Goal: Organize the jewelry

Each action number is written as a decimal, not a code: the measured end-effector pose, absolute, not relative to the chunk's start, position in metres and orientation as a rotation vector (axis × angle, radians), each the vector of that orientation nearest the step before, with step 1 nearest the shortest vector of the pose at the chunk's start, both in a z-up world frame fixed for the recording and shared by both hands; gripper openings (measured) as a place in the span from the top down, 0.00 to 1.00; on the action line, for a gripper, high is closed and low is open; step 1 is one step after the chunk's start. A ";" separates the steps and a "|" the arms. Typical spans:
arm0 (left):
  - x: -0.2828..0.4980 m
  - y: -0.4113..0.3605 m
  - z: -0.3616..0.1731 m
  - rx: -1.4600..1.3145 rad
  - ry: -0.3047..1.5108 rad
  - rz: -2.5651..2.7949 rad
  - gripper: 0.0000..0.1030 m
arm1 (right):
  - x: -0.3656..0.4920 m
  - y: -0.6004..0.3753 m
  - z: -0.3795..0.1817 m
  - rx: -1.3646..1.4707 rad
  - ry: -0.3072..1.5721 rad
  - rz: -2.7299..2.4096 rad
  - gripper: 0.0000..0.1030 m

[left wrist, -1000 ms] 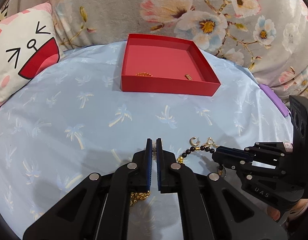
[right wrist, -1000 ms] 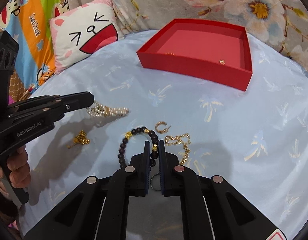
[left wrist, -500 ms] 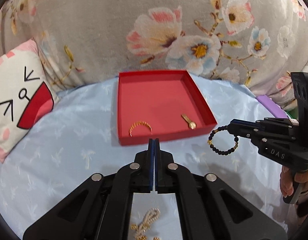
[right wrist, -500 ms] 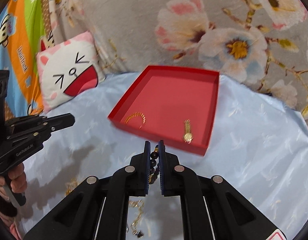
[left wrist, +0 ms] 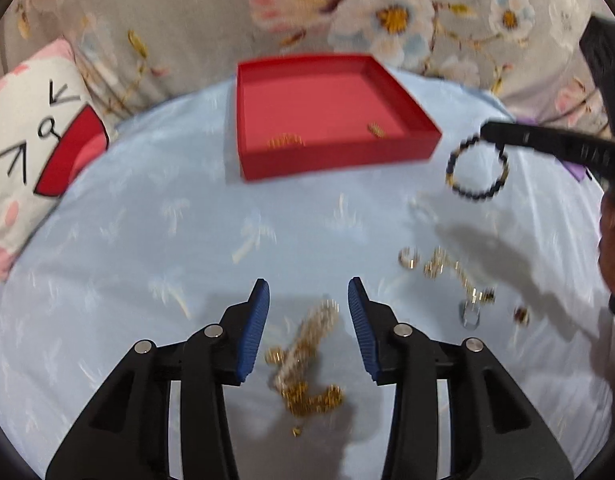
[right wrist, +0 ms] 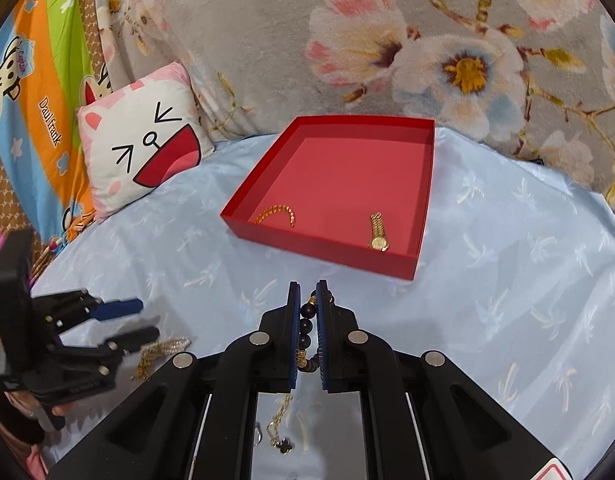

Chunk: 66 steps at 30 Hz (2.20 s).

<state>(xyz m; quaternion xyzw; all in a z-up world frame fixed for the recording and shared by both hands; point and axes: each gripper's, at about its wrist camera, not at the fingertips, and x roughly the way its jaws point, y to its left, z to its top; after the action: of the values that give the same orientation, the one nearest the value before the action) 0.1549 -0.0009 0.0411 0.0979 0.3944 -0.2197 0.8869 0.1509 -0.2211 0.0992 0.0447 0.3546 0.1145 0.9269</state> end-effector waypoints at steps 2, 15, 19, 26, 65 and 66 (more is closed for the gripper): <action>0.152 0.000 0.027 0.203 0.849 -0.466 0.62 | 0.147 -0.219 0.096 0.092 0.732 0.240 0.93; 0.156 -0.002 0.003 0.187 0.912 -0.505 0.86 | 0.148 -0.216 0.092 0.101 0.740 0.245 0.93; 0.159 -0.002 0.007 0.150 0.930 -0.528 0.86 | 0.152 -0.218 0.096 0.103 0.731 0.241 0.93; 0.175 -0.016 0.056 0.159 0.817 -0.550 0.86 | 0.184 -0.230 0.121 0.093 0.697 0.203 0.93; 0.416 -0.103 0.047 0.150 0.803 -0.330 0.85 | 0.380 -0.273 0.076 0.049 0.795 0.048 0.83; 0.413 -0.098 0.051 0.131 0.798 -0.332 0.83 | 0.373 -0.274 0.082 0.046 0.782 0.050 0.82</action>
<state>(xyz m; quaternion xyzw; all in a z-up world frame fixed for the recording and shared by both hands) 0.4132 -0.0984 0.0515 0.0634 0.3864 -0.1608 0.9060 0.3731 -0.2741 0.0818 0.0225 0.3809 0.0242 0.9240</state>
